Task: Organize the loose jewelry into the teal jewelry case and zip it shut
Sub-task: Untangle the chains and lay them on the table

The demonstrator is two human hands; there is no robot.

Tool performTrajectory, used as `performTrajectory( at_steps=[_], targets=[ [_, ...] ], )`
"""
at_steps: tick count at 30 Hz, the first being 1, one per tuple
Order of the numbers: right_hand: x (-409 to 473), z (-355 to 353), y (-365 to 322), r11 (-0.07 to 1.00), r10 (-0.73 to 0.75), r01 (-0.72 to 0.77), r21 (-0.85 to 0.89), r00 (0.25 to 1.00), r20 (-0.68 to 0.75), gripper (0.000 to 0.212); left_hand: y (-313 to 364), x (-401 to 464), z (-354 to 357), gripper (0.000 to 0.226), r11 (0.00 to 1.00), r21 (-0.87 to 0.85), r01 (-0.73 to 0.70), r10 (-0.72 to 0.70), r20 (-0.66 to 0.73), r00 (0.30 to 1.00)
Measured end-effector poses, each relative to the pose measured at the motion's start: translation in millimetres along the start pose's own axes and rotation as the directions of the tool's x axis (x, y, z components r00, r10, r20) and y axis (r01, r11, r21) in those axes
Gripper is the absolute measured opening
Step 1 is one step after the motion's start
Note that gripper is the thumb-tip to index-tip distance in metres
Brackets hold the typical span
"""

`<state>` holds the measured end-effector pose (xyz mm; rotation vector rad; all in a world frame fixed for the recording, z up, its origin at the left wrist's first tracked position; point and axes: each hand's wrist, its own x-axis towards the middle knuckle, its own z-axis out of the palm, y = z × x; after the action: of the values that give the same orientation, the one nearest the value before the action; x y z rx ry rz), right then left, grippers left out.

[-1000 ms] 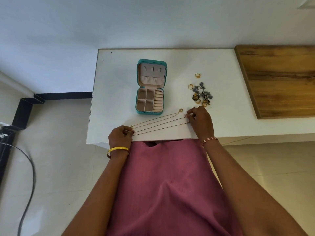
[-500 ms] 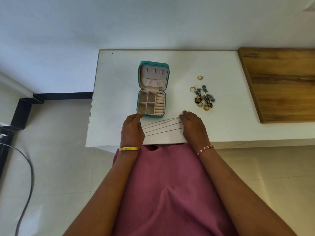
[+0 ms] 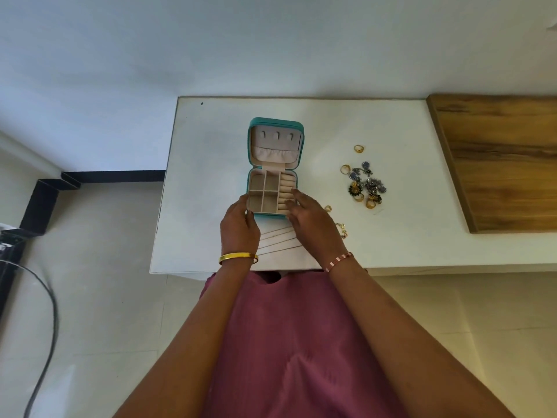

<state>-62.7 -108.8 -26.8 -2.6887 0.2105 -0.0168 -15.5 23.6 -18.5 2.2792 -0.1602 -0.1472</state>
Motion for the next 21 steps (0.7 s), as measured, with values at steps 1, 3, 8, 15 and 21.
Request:
performTrajectory(
  at_steps=[1,3,8,15,21],
  targets=[
    [2.1,1.3,3.2,1.0,0.007,-0.007,0.009,1.0,-0.019,0.032,0.8,1.7,1.8,0.036,1.0,-0.004,0.005,-0.005,0.002,1.0],
    [7.0,0.9,10.7,1.0,0.012,-0.011,0.02,0.999,-0.049,0.031,3.7,4.8,6.0,0.036,1.0,-0.017,0.015,-0.015,0.01,1.0],
    [22.9,-10.2,29.0,1.0,-0.003,0.003,-0.003,0.999,-0.051,0.03,17.6,17.3,18.9,0.036,0.999,-0.052,0.015,-0.014,0.019,1.0],
    [26.5,-30.1,41.8,0.959,0.106,-0.072,0.274,0.988,-0.11,0.033,16.4,20.1,22.1,0.037,0.993,-0.09,0.082,-0.082,0.012,0.997],
    [-3.0,-24.2,51.8,0.925,0.333,-0.28,0.257,0.922,-0.195,0.023,8.9,-5.9,17.8,0.031,0.974,-0.182,0.131,-0.142,-0.047,0.989]
  ],
)
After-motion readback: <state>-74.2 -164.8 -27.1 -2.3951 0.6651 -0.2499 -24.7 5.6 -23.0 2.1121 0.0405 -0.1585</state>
